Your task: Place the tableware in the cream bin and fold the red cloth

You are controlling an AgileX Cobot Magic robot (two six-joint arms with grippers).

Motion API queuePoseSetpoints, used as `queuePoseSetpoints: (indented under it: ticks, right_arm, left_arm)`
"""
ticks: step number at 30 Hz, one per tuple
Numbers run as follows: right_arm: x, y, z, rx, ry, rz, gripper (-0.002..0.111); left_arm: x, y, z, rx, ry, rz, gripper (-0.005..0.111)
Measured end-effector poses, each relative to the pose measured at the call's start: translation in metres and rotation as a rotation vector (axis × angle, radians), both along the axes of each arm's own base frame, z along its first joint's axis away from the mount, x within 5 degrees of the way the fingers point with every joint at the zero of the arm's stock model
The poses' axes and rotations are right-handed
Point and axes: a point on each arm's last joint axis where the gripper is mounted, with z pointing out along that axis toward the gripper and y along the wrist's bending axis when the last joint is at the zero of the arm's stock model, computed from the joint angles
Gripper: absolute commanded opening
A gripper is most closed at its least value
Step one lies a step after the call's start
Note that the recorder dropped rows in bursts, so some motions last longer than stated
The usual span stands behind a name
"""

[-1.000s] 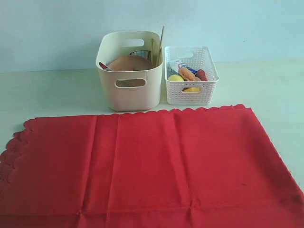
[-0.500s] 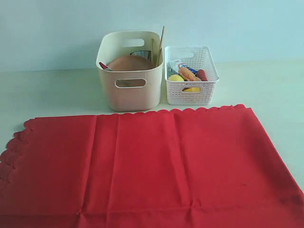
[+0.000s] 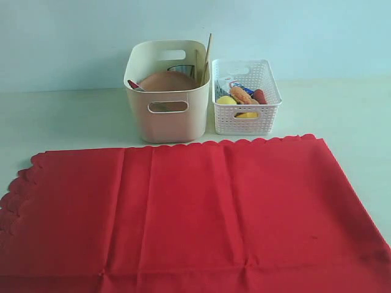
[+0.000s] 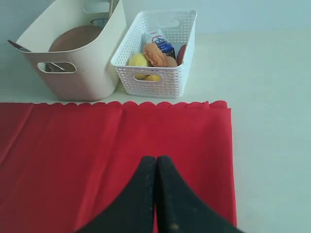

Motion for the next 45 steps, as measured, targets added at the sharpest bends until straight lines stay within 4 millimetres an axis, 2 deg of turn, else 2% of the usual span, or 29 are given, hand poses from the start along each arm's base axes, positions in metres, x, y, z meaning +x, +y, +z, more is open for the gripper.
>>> queuePoseSetpoints:
  ticks: [20, 25, 27, 28, 30, 32, 36, 41, 45]
  right_arm:
    - [0.000, 0.001, 0.000, 0.000, -0.004, 0.012, 0.000]
    - [0.000, 0.001, 0.000, 0.004, -0.004, 0.012, 0.000]
    - [0.000, 0.001, 0.001, 0.006, -0.006, 0.012, 0.000]
    - [0.000, 0.001, 0.001, 0.006, -0.006, 0.012, 0.000]
    - [0.000, 0.001, 0.001, 0.008, -0.005, 0.012, 0.000]
    - [0.000, 0.001, 0.001, 0.008, -0.005, 0.012, 0.000]
    - [0.000, 0.001, 0.001, 0.008, -0.005, 0.012, 0.000]
    - [0.000, 0.001, 0.001, 0.010, -0.005, 0.012, 0.000]
    - [0.000, 0.002, 0.001, 0.013, -0.007, 0.021, 0.000]
  left_arm:
    - [0.001, -0.001, 0.003, -0.006, -0.034, -0.004, 0.094]
    - [0.001, 0.000, -0.001, -0.001, 0.013, 0.000, 0.094]
    - [0.002, -0.001, -0.006, -0.010, 0.072, 0.007, 0.092]
    - [0.004, -0.001, -0.009, -0.019, 0.101, 0.012, 0.086]
    - [0.012, -0.003, -0.017, -0.032, 0.195, 0.024, 0.072]
    - [0.022, -0.006, -0.028, -0.039, 0.307, 0.031, 0.066]
    - [0.045, -0.012, -0.047, -0.025, 0.516, 0.045, 0.079]
    - [0.075, -0.016, -0.073, -0.015, 0.752, 0.092, 0.077]
    - [0.100, -0.009, -0.099, -0.085, 0.925, 0.160, 0.076]
